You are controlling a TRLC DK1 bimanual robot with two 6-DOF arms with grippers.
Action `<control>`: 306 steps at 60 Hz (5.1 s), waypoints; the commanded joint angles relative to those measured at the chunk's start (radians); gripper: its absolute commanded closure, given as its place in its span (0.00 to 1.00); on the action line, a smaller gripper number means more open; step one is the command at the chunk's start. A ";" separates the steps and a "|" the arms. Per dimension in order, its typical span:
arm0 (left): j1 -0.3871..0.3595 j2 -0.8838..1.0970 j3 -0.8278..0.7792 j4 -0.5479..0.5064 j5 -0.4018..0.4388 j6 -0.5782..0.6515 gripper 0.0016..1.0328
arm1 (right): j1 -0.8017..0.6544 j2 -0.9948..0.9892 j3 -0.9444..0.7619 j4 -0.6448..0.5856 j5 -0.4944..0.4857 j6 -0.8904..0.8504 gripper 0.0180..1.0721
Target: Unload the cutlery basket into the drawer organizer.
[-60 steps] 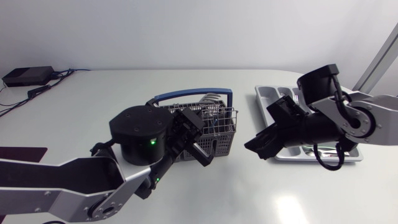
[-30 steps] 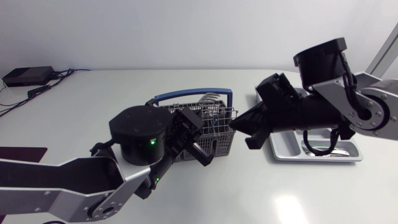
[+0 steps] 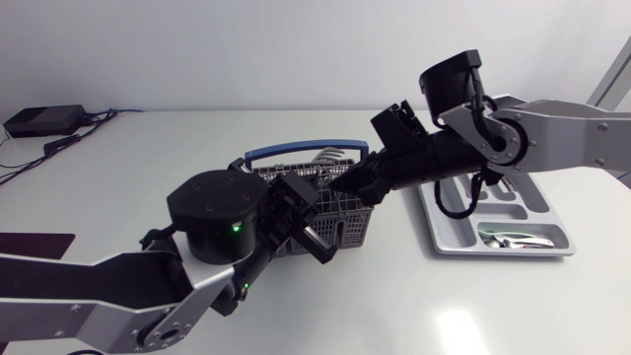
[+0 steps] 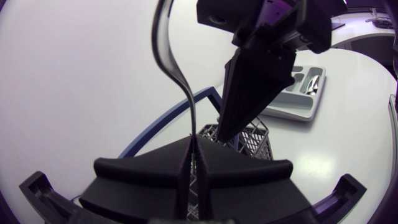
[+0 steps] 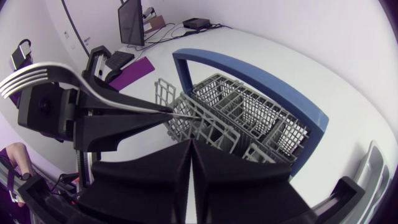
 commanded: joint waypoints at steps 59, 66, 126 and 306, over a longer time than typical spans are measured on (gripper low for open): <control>-0.119 0.152 -0.008 0.233 -0.072 0.131 0.97 | -0.030 0.305 0.195 -0.046 0.045 0.087 0.95; -0.123 0.155 0.001 0.237 -0.079 0.144 0.97 | -0.035 0.325 0.203 -0.058 0.046 0.089 0.95; -0.010 -0.009 0.047 0.072 0.112 0.138 0.97 | -0.035 0.249 0.154 -0.089 0.046 0.083 0.95; 0.283 -0.041 0.125 -0.770 0.685 0.186 0.08 | 0.183 -0.436 -0.483 0.270 0.347 -0.115 0.31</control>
